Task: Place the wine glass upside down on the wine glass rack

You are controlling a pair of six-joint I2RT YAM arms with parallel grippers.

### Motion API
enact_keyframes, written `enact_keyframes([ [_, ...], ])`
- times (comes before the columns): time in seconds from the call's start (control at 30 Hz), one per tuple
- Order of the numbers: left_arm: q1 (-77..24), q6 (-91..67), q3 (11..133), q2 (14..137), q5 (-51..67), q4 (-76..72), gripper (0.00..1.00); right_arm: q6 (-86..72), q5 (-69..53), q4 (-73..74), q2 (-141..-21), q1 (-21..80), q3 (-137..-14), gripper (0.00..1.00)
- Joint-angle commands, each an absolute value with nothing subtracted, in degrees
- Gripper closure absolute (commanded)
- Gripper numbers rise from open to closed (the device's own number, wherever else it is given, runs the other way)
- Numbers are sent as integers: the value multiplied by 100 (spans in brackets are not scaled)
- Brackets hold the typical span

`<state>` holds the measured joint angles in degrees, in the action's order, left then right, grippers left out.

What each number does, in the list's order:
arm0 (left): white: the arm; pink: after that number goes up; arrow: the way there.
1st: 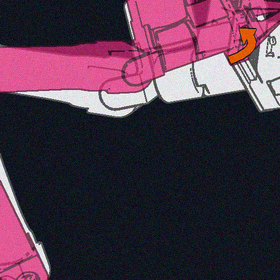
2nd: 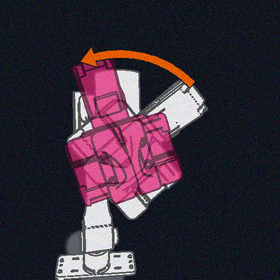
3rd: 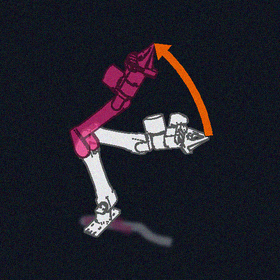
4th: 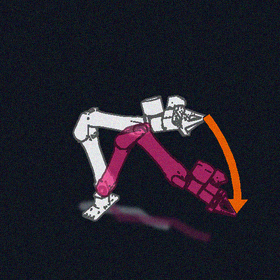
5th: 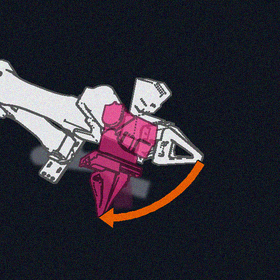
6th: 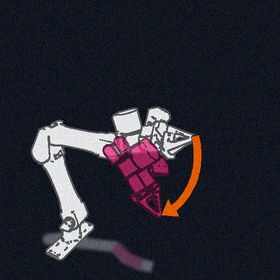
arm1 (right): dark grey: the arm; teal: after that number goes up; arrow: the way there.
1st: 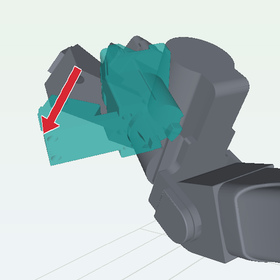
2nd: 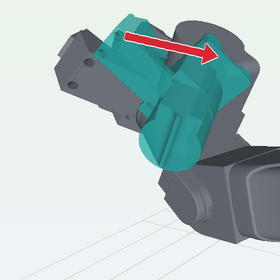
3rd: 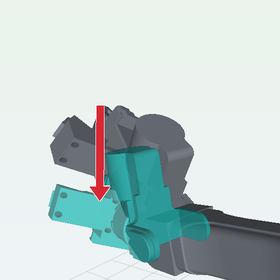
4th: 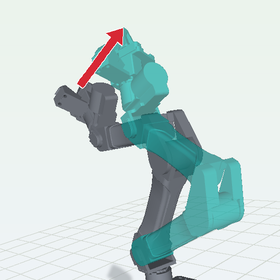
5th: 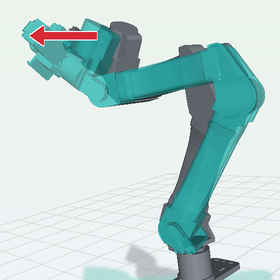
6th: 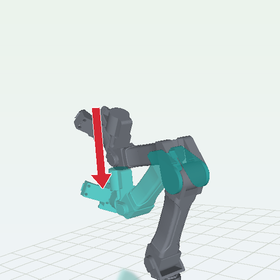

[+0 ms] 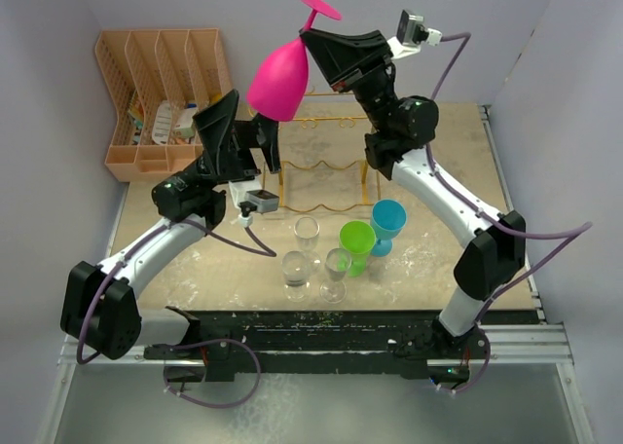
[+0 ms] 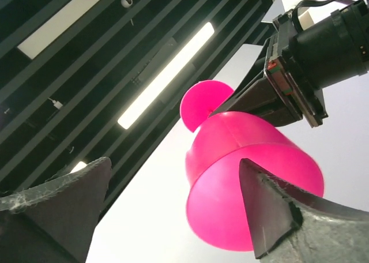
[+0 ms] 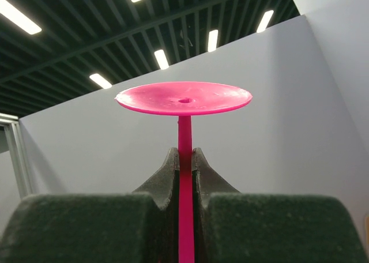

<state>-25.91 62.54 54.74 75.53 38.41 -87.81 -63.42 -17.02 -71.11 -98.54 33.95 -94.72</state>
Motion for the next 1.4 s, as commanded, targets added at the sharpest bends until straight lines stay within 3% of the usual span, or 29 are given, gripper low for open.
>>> enact_keyframes([
  [0.0, -2610, 6325, 5431, 7371, 3684, -9369, 0, -6144, -1533, -7216, -9389, 3242, -9371, 100],
  [0.27, -2610, 7512, 5103, 7097, 2836, -8259, 1, -5522, -1535, -5972, -8815, 2176, -9183, 100],
  [0.5, -2605, 7410, 5332, 6247, 1309, -6053, 1, -3775, -1350, -2986, -8116, 1135, -9669, 100],
  [0.73, -2604, 7453, 5425, 5520, 122, -4814, 1, -1234, -534, -1903, -7594, 1107, -9374, 100],
  [0.87, -2602, 7400, 5638, 5236, -588, -3961, 1, -640, -182, -1953, -7412, 968, -8859, 100],
  [1.1, -2593, 6297, 7053, 5465, -1785, -1007, 1, -664, -1775, -1992, -7518, -60, -8574, 100],
  [1.23, -2593, 5278, 8354, 6230, -2497, 1109, 1, -913, -2446, -2225, -8020, -625, -8663, 100],
  [1.37, -2593, 4932, 8589, 6501, -2691, 1652, 1, -792, -2747, -3105, -8289, -859, -8295, 100],
])
